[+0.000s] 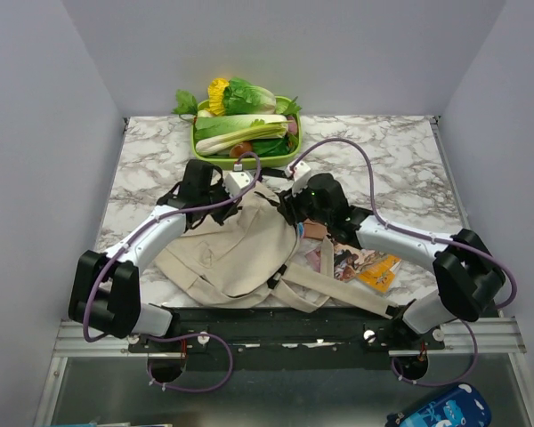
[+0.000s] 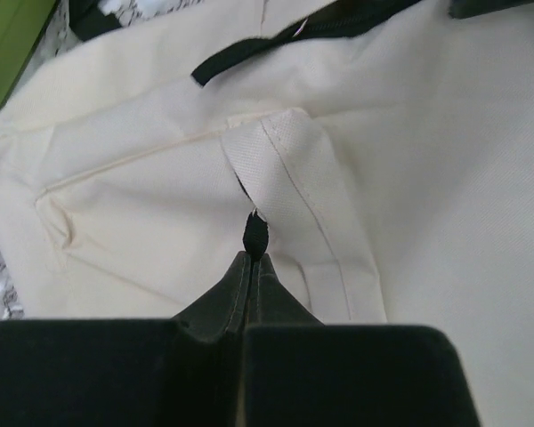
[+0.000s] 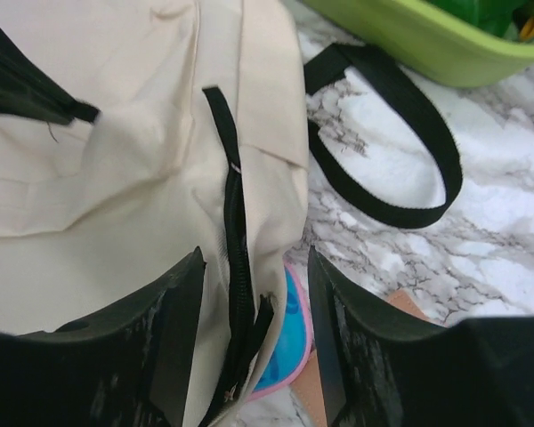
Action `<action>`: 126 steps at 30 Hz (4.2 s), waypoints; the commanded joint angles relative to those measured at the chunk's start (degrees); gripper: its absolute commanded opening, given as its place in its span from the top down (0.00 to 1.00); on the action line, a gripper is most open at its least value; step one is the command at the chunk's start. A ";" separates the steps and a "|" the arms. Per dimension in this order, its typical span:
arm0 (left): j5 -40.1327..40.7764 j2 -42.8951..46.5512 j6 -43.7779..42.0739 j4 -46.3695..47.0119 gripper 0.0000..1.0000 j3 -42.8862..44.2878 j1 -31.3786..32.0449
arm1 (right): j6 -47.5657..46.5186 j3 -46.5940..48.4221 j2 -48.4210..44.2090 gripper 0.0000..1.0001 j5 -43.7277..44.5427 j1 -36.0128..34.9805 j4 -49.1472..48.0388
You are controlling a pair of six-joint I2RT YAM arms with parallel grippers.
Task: Pack the student bag
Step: Unzip the student bag at the center of the board.
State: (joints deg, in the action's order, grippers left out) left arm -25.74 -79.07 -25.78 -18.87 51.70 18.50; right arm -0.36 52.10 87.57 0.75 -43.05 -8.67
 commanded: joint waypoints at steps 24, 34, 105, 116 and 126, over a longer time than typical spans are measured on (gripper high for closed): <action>3.32 2.08 1.52 0.77 0.99 -1.34 4.26 | -3.15 9.95 13.06 0.39 -23.78 -0.02 -8.47; 3.32 2.07 1.79 0.86 0.99 -1.08 4.26 | -4.29 10.14 15.61 0.58 -23.26 -0.02 -6.71; -0.98 3.22 3.98 -3.98 1.00 2.61 2.24 | 8.27 11.10 20.80 0.31 -42.76 7.45 -16.12; -1.16 2.87 4.07 -4.42 1.00 3.41 2.15 | 9.41 13.73 23.52 0.44 -42.94 7.01 -16.47; -1.42 2.25 4.25 -3.54 1.00 2.97 2.15 | 11.70 14.79 24.75 0.63 -44.34 6.49 -18.75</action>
State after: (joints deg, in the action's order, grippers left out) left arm -25.10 -76.20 -22.20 -22.79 53.25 20.95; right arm 9.93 65.63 110.48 -41.41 -35.77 -25.02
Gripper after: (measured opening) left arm 0.009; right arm 0.385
